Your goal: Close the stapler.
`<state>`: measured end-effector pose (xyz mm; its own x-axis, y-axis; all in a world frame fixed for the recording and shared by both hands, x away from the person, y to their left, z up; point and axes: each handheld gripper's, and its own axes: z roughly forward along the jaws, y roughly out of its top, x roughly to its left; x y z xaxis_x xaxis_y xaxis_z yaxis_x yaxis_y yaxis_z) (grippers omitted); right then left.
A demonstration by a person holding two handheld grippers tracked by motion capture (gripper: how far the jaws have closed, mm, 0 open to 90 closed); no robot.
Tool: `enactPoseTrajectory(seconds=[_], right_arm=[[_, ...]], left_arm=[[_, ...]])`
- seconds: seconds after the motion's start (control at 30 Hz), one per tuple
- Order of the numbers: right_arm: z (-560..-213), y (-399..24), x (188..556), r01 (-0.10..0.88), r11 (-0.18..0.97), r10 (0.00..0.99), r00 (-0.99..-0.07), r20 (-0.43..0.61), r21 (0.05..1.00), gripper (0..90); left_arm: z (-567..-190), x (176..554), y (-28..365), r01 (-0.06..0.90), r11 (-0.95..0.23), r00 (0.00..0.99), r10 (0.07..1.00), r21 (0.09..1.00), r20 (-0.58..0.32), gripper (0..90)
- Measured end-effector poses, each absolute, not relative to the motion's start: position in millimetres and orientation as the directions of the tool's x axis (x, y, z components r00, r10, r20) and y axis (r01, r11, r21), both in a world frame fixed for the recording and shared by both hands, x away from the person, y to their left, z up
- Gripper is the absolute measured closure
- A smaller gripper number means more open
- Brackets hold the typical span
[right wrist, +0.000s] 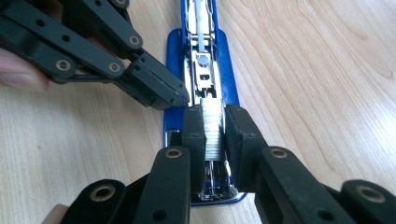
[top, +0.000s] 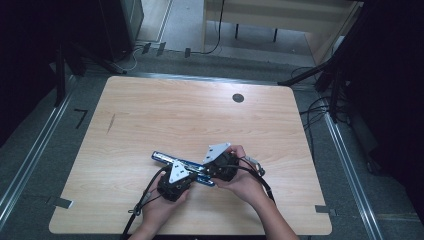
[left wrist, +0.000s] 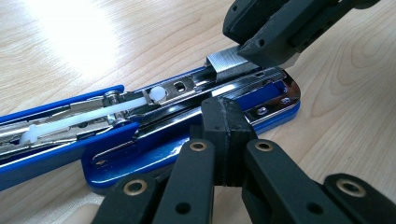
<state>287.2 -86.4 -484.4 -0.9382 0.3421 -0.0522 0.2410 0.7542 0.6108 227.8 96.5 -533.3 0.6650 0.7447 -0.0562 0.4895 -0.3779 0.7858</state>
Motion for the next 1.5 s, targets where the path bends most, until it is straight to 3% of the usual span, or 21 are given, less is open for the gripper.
enactPoseTrajectory(seconds=[1.2,1.33,1.5], right_arm=[[-483.8,-84.7,294.4,0.235,0.786,0.297,-0.955,-0.017,0.571,79.5],[-483.8,-84.7,295.3,0.252,0.776,0.314,-0.949,-0.009,0.578,71.6],[-480.9,-85.7,295.4,0.270,0.738,0.320,-0.947,0.031,0.619,84.5]], left_arm=[[-533.4,227.9,96.4,0.491,-0.375,0.664,0.746,0.786,-0.059,90.0],[-533.3,227.8,96.5,0.490,-0.377,0.665,0.745,0.786,-0.058,90.0],[-533.3,227.9,96.5,0.491,-0.375,0.664,0.745,0.786,-0.059,90.0]])
